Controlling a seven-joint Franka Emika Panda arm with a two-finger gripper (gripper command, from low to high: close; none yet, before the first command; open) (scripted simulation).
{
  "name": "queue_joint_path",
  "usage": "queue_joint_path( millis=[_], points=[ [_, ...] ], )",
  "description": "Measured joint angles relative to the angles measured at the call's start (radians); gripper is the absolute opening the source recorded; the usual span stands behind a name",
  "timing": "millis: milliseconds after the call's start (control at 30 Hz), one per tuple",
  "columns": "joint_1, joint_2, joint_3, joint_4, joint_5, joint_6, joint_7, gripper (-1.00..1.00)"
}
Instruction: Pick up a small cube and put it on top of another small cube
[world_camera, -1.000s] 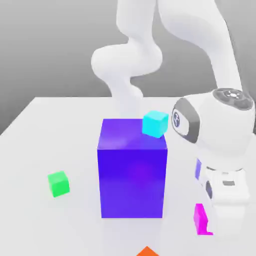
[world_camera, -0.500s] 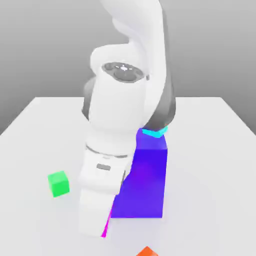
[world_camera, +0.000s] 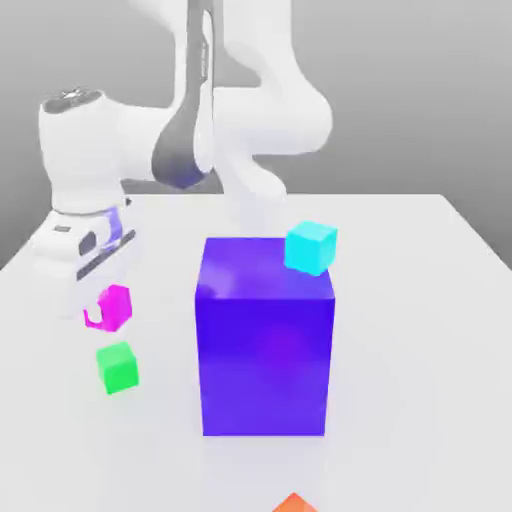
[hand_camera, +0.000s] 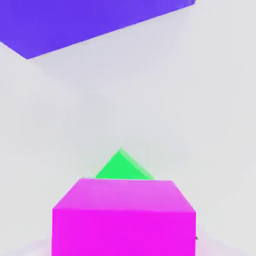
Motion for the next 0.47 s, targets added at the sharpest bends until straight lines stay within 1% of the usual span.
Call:
queue_joint_path(
  millis=[133, 233, 367, 467],
  points=[
    [0.098, 0.078, -0.056, 0.002, 0.167, 0.056, -0.117, -1.0],
    [0.152, 0.141, -0.074, 0.005, 0.306, 0.099, -0.214, -1.0],
    [0.187, 0.221, -0.055, 0.008, 0.476, 0.157, -0.333, -1.0],
    [0.174, 0.271, -0.029, 0.007, 0.553, 0.205, -0.387, -1.0]
  ],
)
